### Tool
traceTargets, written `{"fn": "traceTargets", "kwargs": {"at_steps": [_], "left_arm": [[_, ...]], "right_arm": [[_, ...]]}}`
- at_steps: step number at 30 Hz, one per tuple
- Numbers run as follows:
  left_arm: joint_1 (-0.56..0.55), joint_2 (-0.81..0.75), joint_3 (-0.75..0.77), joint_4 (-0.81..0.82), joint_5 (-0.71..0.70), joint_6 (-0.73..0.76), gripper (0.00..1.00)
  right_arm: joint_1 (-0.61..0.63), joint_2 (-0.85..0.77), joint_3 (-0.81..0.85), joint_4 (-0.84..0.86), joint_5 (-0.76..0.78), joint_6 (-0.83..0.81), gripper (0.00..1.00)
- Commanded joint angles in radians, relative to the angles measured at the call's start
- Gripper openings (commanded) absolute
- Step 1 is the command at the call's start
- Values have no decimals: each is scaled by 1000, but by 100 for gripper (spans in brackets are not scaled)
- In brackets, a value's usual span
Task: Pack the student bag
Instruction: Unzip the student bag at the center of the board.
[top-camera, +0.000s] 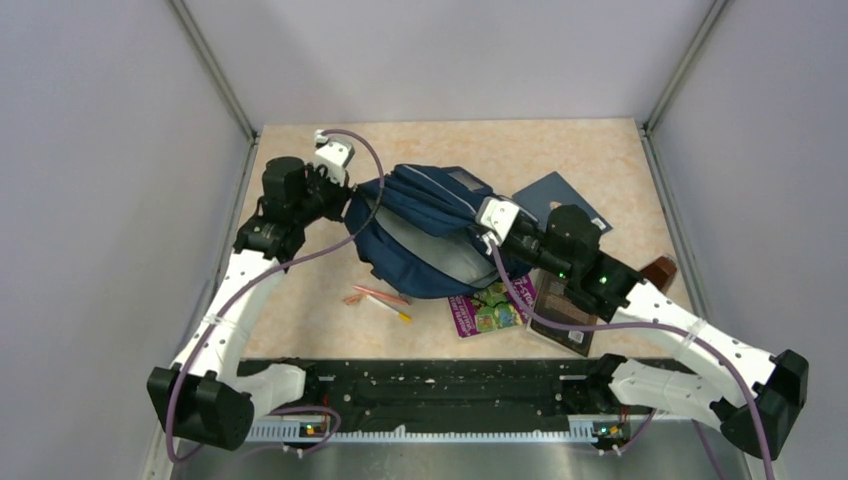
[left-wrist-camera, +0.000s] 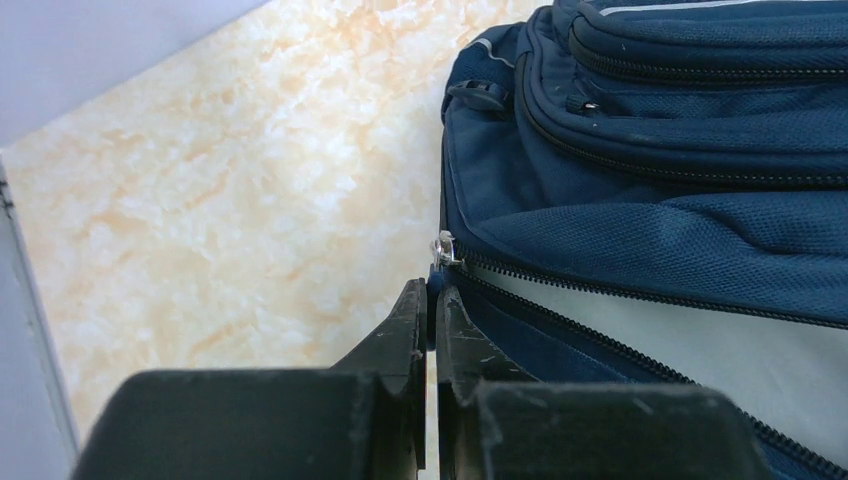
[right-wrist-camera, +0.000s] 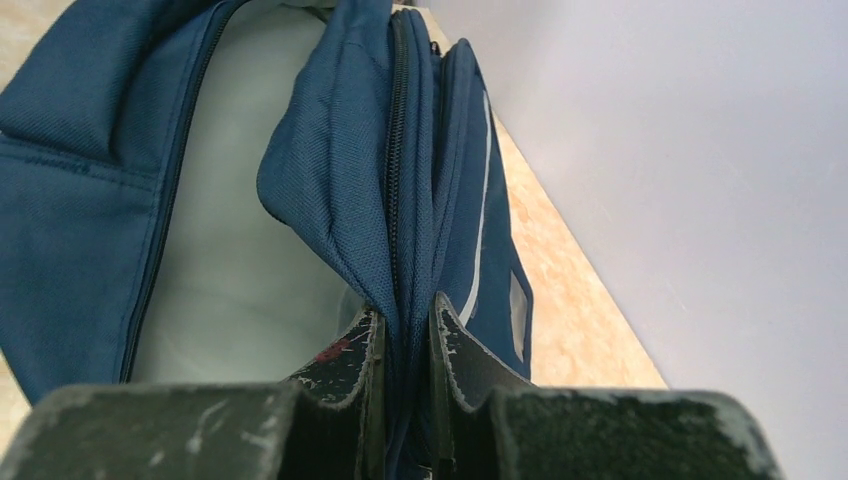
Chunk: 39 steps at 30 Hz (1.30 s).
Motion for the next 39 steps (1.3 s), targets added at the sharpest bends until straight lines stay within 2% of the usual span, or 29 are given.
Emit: {"fn": "traceTargets", "kwargs": {"at_steps": [1, 4, 11, 15, 22, 27, 30, 31, 32, 33, 36, 39], "left_arm": [[25, 16, -55, 197, -135, 154, 0], [26, 42, -96, 260, -144, 194, 0], [25, 95, -140, 309, -12, 165, 0], [25, 115, -203, 411, 42, 118, 5], [25, 210, -228, 502, 129, 73, 10], [25, 220, -211, 483, 110, 22, 16], [25, 164, -224, 503, 49, -6, 29], [25, 143, -228, 505, 25, -15, 43], [25, 120, -232, 506, 4, -22, 68], [25, 95, -234, 507, -20, -32, 86], [25, 13, -239, 485, -111, -43, 91], [24, -83, -234, 404, -200, -93, 93]], "right_arm": [[-5, -83, 77, 162, -122, 1, 0], [-4, -87, 90, 140, -172, 18, 0], [-5, -113, 67, 195, -189, 34, 0], [-5, -98, 60, 227, -209, 42, 0], [-4, -83, 56, 278, -272, 79, 0], [-4, -72, 50, 297, -244, 78, 0], [-5, -68, 40, 302, -214, 69, 0], [-5, -68, 35, 304, -209, 68, 0], [-5, -68, 32, 309, -205, 68, 0], [-5, -67, 26, 315, -200, 69, 0], [-5, -69, 10, 334, -175, 69, 0], [-5, -68, -14, 377, -142, 72, 0]]}}
